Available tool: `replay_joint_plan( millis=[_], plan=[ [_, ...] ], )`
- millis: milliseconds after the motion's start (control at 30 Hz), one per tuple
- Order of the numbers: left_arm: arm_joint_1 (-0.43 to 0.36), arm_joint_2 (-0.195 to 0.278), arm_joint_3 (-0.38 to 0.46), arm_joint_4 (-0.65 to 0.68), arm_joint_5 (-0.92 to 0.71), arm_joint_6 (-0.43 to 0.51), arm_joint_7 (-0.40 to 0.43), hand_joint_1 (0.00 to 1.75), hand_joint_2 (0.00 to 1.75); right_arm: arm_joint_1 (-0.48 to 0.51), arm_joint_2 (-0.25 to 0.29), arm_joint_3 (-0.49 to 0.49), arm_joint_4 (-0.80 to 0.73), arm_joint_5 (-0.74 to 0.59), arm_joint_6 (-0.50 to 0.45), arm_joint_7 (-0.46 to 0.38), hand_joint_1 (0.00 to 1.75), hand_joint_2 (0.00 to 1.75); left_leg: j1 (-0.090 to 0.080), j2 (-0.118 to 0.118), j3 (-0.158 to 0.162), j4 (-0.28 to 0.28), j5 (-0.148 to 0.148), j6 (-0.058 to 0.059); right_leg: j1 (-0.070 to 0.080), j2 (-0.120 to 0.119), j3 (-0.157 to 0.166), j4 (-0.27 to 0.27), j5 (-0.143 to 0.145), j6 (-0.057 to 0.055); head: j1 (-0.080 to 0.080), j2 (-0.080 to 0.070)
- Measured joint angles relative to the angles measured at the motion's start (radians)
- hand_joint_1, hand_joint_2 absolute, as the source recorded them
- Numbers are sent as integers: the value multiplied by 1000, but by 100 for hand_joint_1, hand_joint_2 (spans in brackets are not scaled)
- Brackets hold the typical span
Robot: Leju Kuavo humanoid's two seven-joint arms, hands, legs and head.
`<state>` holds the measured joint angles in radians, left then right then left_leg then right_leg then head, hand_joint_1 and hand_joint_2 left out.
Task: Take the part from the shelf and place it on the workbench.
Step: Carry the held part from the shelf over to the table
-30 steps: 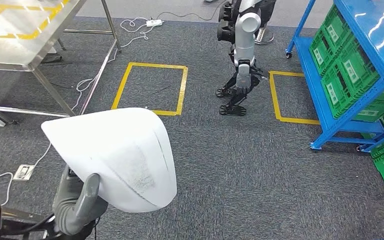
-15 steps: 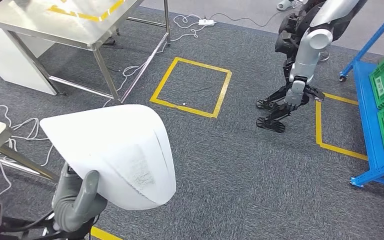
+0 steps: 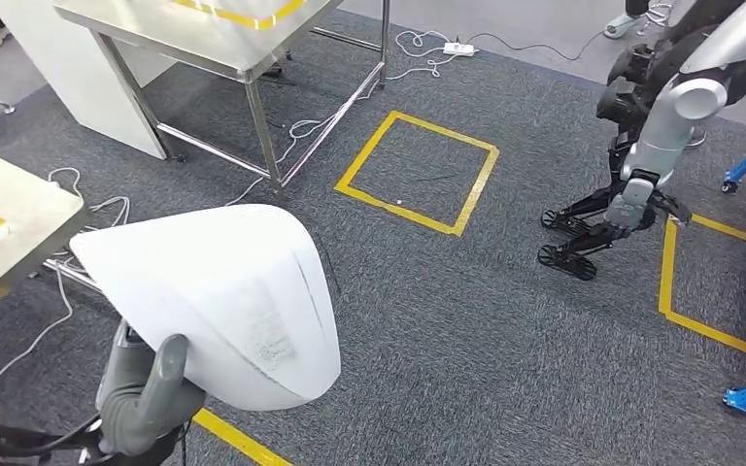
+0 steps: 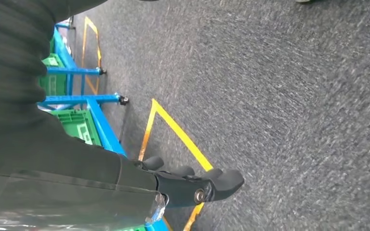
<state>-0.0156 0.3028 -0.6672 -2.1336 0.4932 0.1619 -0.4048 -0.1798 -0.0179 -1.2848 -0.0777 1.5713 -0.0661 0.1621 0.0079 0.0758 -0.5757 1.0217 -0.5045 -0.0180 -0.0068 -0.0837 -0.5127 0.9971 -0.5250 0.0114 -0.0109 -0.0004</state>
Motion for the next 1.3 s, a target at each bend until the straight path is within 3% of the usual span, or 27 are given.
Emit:
replay_joint_plan(
  millis=[33,100,133,200,233,267,300,333,400,467,533,567,600,667,700,767,800,833,900,967,1000,1067,1133,1200,1233,1267,1300],
  plan=[
    [0,1,0,0,0,0,0,175,175,0,0,0,0,0,0,0,0,175,-1,-10,-1,0,1,9,-2,-6,2,-1,-2,4,2,0],
    [0,2,0,-1,0,0,1,175,175,0,2,0,0,0,1,0,0,175,-1,-32,-3,-2,5,21,-7,14,-4,22,-26,13,5,0],
    [-1,2,0,-2,0,0,1,175,175,0,3,0,0,0,1,0,0,175,0,-44,-3,-3,8,27,-9,35,-19,61,-53,17,6,0],
    [-1,2,0,-2,0,0,2,175,175,4,3,0,0,0,2,0,0,175,-3,-66,-4,-3,10,33,-8,70,-77,194,-122,18,9,0],
    [-1,2,0,-2,0,0,2,175,175,6,3,0,0,0,2,0,0,175,-6,-79,-4,-3,11,35,-7,75,-106,256,-144,16,10,0],
    [-1,2,0,-1,0,0,3,175,175,7,3,0,0,0,2,0,0,175,-9,-93,-4,-3,12,37,-5,77,-125,292,-148,11,11,0],
    [-1,2,0,-1,0,0,4,175,175,7,3,0,0,0,2,0,0,175,-12,-107,-4,-3,12,38,-2,80,-127,287,-129,4,11,0],
    [-1,2,0,-1,0,0,5,175,175,6,4,0,0,0,2,0,0,175,-15,-121,-2,-3,13,39,1,85,-112,244,-93,-5,11,0],
    [-1,2,0,-1,0,0,5,175,175,4,2,0,0,0,3,0,0,175,-19,-146,-1,-3,14,40,9,116,-55,103,-17,-28,11,0],
    [-1,2,0,-1,0,0,5,175,175,3,-1,0,0,0,3,-1,0,175,-17,-169,-5,-2,18,35,15,144,-20,19,10,-42,11,0],
    [-1,2,0,-2,0,0,6,175,175,1,-3,0,-1,0,3,-2,0,175,-12,-190,-11,-5,24,25,17,137,-14,3,12,-45,13,0],
    [0,2,0,-3,0,0,6,175,175,-1,-3,0,-1,0,3,-3,0,175,-13,-181,-14,-4,23,21,15,126,-11,-6,18,-44,15,0],
    [0,2,1,-4,0,0,6,175,175,-4,-2,0,-1,0,3,-3,0,175,-15,-156,-21,6,13,17,13,115,-7,-17,24,-45,15,0],
    [-2,2,1,-5,0,0,6,175,175,-5,-1,0,-1,0,2,-4,0,175,-14,-91,-57,80,-40,8,8,94,-3,-34,34,-46,10,0],
    [-4,2,1,-5,0,0,6,175,175,-3,-1,0,0,0,2,-4,0,175,-9,-74,-86,141,-74,0,7,83,-3,-36,35,-48,6,0],
    [-4,2,2,-4,0,0,6,175,175,1,0,0,0,0,2,-5,0,175,4,-73,-134,242,-108,-16,5,57,-5,-35,34,-46,3,0],
    [-3,2,2,-4,0,0,6,175,175,2,1,0,1,0,2,-5,0,175,9,-72,-135,245,-97,-23,3,46,-5,-33,32,-43,3,0],
    [-3,2,2,-4,0,0,6,175,175,2,1,0,1,0,3,-5,0,175,14,-66,-115,210,-70,-30,1,35,-5,-30,29,-38,3,0],
    [-4,2,2,-4,0,0,6,175,175,0,1,0,0,0,3,-5,0,175,18,-23,-44,86,-12,-40,-3,19,-5,-14,18,-23,1,0],
    [-4,2,2,-4,0,0,7,175,175,-2,1,0,0,0,4,-5,0,175,15,12,-4,14,5,-28,-2,8,-5,2,6,-7,1,0],
    [-3,3,2,-5,0,0,7,175,175,-4,0,0,-1,0,4,-5,0,175,11,14,-3,9,-1,-16,-1,3,-4,5,3,-2,1,0],
    [-3,3,4,-5,0,0,7,175,175,-6,1,0,-1,0,5,-5,0,175,11,-6,-6,9,2,3,-5,-2,0,6,-1,7,5,0],
    [-4,3,5,-6,0,0,7,175,175,-5,2,0,-1,0,5,-5,0,175,12,-28,-9,7,7,15,-10,27,-13,41,-34,16,7,0],
    [-6,2,6,-7,0,0,7,175,175,0,2,0,0,0,6,-5,0,175,10,-53,-13,7,11,22,-11,65,-64,160,-104,20,10,0],
    [-7,2,6,-7,0,0,8,175,175,3,2,0,0,0,6,-5,0,175,8,-67,-15,7,13,25,-10,73,-96,231,-135,18,11,0],
    [-6,2,6,-7,0,0,8,175,175,6,2,0,0,0,6,-5,0,175,6,-81,-16,7,14,27,-10,76,-120,283,-150,16,12,0],
    [-6,2,6,-6,0,0,8,175,175,7,2,0,0,0,6,-5,0,175,4,-97,-17,8,15,28,-9,79,-130,299,-143,11,12,0]
  ],
)
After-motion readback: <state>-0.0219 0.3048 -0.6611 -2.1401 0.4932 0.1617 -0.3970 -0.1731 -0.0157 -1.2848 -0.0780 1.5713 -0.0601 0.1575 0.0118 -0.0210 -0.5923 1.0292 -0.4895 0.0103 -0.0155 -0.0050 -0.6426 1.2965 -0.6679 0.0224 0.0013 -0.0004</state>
